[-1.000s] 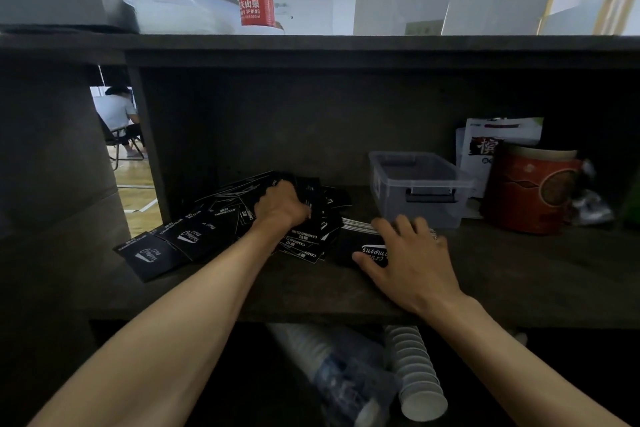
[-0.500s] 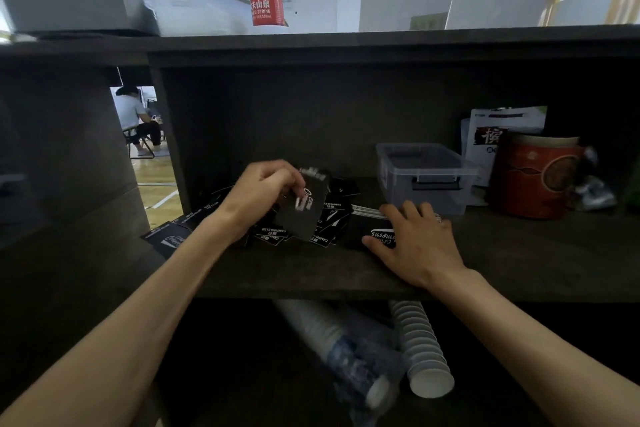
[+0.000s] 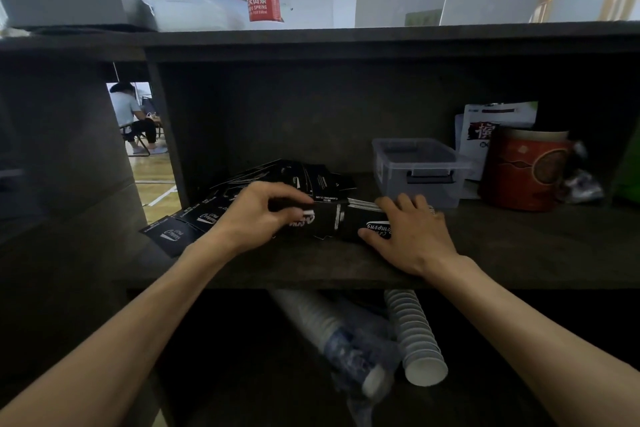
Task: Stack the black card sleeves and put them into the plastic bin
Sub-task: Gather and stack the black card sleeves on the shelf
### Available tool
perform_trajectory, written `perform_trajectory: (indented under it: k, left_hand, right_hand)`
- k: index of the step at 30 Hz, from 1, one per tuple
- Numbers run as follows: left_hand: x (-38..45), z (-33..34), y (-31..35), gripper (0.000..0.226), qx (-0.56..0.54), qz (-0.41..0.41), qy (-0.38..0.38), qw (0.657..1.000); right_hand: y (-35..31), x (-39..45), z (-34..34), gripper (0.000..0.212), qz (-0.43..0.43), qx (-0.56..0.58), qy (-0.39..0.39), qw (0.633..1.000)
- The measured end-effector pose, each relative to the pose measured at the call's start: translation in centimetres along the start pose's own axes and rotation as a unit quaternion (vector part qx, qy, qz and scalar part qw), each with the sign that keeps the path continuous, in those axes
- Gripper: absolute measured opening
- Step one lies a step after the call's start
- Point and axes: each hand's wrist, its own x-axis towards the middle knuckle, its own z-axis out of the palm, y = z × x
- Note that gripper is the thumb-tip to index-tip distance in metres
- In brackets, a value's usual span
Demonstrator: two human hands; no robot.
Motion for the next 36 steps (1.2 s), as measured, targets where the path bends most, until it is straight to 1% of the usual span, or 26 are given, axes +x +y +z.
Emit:
perform_trajectory:
  k: [1,2,3,4,5,6,7,9,10,11,12,14,16,19,21,23,25,28,30,31,32,34,35,36]
  left_hand:
    - [0.0,0.0,-0.1,0.029,-0.053,-0.003,0.036,0.998]
    - [0.1,-0.1,-0.3,0.029,-0.106,-0.012,0.057,0.993]
    - [0.2,-0.2,-0.4,0.029,-0.143,-0.024,0.055,0.988]
    - [0.3,-0.2,-0.6,0.028,-0.148,-0.029,0.032,0.988]
    - [0.3,-0.1,-0.6,0.028,-0.135,-0.028,0.003,0.99]
    - [0.5,0.0,-0.6,0.028,-0.124,-0.026,-0.007,0.992]
    - [0.6,0.1,-0.7,0.028,-0.138,-0.026,0.011,0.99]
    - [1.0,-0.4,-0.8,0.025,-0.235,-0.042,0.068,0.969]
    - [1.1,-0.8,-1.1,0.024,-0.267,-0.051,0.069,0.96]
    - [1.2,-1.1,-1.3,0.024,-0.268,-0.057,0.049,0.96]
    - [1.3,-1.1,-1.5,0.025,-0.224,-0.058,0.014,0.973]
    - [1.4,-0.4,-1.8,0.027,-0.093,-0.047,-0.04,0.994]
    - [1.8,1.0,-1.3,0.029,-0.015,-0.031,-0.04,0.999]
    - [2.5,3.6,-0.2,0.029,0.05,-0.004,-0.003,0.999]
    - [3.1,5.4,0.5,0.035,0.065,0.017,0.0,0.998]
    - [3.5,7.1,1.4,0.052,0.047,0.024,-0.003,0.999]
    - [3.8,8.6,2.3,0.065,0.027,0.023,-0.003,0.999]
    - [4.1,10.5,2.9,0.072,0.041,0.004,-0.021,0.999]
    - [4.3,11.3,2.6,0.068,0.06,-0.007,-0.035,0.998]
    - [4.3,11.3,2.2,0.063,0.052,-0.01,-0.033,0.998]
    - [4.4,11.2,1.8,0.056,0.03,-0.013,-0.021,0.999]
    - [5.0,10.4,0.7,0.041,-0.015,-0.026,0.046,0.999]
    - [5.5,9.9,0.0,0.036,0.003,-0.037,0.074,0.997]
    - [6.2,9.4,-0.8,0.035,0.053,-0.048,0.08,0.994]
  right_hand:
    - [0.0,0.0,0.0,0.076,0.001,0.001,-0.001,1.0]
    - [0.0,0.1,0.0,0.076,0.001,0.001,-0.001,1.0]
    - [0.0,0.1,0.1,0.076,0.0,0.001,-0.002,1.0]
    - [0.0,0.1,0.1,0.076,-0.001,0.002,-0.003,1.0]
    - [0.0,0.2,0.2,0.075,-0.002,0.004,-0.004,1.0]
    - [0.0,0.2,0.2,0.075,-0.002,0.005,-0.006,1.0]
    - [0.1,0.2,0.2,0.075,-0.002,0.006,-0.007,1.0]
    - [0.1,0.2,0.1,0.076,0.0,0.008,-0.009,1.0]
    - [0.1,0.2,0.1,0.075,0.0,0.007,-0.009,1.0]
    - [0.1,0.1,0.1,0.075,0.0,0.006,-0.009,1.0]
    - [0.1,0.1,0.0,0.074,0.001,0.006,-0.008,1.0]
    - [0.0,0.1,-0.1,0.073,-0.003,0.009,-0.011,1.0]
    - [0.0,0.1,-0.6,0.073,-0.008,0.017,-0.024,1.0]
    - [0.2,0.0,-1.3,0.075,-0.012,0.039,-0.058,0.997]
    - [0.2,0.0,-1.9,0.075,-0.009,0.055,-0.075,0.996]
    - [0.0,0.0,-2.2,0.073,-0.007,0.061,-0.085,0.994]
    - [-0.1,0.1,-2.5,0.07,-0.009,0.06,-0.091,0.994]
    - [0.1,0.4,-2.8,0.066,-0.011,0.066,-0.108,0.992]
    - [0.2,0.5,-2.5,0.066,-0.012,0.052,-0.106,0.993]
    - [0.2,0.3,-2.2,0.066,-0.016,0.037,-0.091,0.995]
    - [0.1,0.1,-1.8,0.066,-0.02,0.024,-0.071,0.997]
    - [0.1,-0.2,-1.1,0.067,-0.025,0.006,-0.034,0.999]
    - [0.1,-0.2,-0.8,0.067,-0.025,0.002,-0.023,0.999]
    - [0.1,-0.2,-0.6,0.068,-0.023,0.0,-0.017,1.0]
